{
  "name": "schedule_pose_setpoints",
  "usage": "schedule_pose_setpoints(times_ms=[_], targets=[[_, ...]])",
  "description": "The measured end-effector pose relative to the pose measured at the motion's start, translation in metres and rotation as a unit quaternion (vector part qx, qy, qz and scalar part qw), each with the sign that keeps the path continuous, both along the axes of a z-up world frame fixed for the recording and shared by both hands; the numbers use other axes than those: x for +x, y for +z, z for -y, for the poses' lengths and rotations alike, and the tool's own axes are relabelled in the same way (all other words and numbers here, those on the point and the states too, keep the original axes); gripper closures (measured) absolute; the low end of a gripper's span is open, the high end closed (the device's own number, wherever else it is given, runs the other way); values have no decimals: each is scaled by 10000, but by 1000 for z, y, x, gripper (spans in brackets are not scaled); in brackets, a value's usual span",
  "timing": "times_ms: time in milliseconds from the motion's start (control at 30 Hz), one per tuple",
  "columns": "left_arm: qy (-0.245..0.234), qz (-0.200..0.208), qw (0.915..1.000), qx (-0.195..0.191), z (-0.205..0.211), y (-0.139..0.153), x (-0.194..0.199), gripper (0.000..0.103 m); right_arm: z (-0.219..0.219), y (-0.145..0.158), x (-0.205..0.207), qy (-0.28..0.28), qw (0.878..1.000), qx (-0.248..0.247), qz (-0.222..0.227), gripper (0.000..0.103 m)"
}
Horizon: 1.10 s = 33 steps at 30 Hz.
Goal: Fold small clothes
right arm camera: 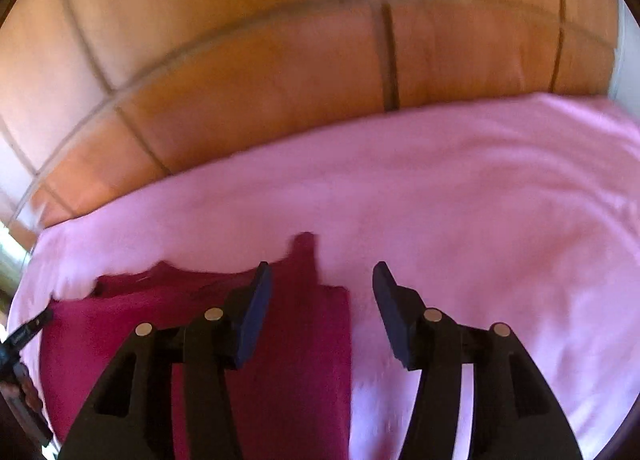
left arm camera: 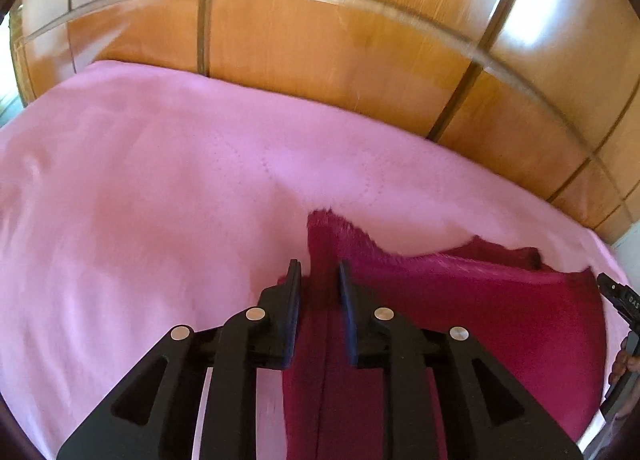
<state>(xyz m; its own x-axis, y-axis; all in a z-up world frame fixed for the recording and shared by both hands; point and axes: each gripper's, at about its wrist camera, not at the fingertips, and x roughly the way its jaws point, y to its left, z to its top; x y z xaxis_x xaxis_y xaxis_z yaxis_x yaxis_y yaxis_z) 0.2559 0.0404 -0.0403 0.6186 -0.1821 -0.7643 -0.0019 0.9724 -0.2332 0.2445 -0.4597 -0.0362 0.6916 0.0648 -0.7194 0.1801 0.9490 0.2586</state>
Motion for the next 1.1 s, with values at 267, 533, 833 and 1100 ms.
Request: schedule_pose_setpoints(times_ms=[267,533,833,1100], targets=[[-42,2,9955,-943,-47,-4,-111,63,-64,1,-100,1245,9915,126,342,27],[-386,-94,9970,-663,-38,-25,-182,62,-75,-40,-137,1317,9912,-111,-73,27],[-330,37,9991,281,-24,-27,-191,62,-42,-68,-145,970,9952,-48,-77,34],[-22,553,9953,800,-5,15,-211,51,-38,-45,-162,642,9973,243,241,22]])
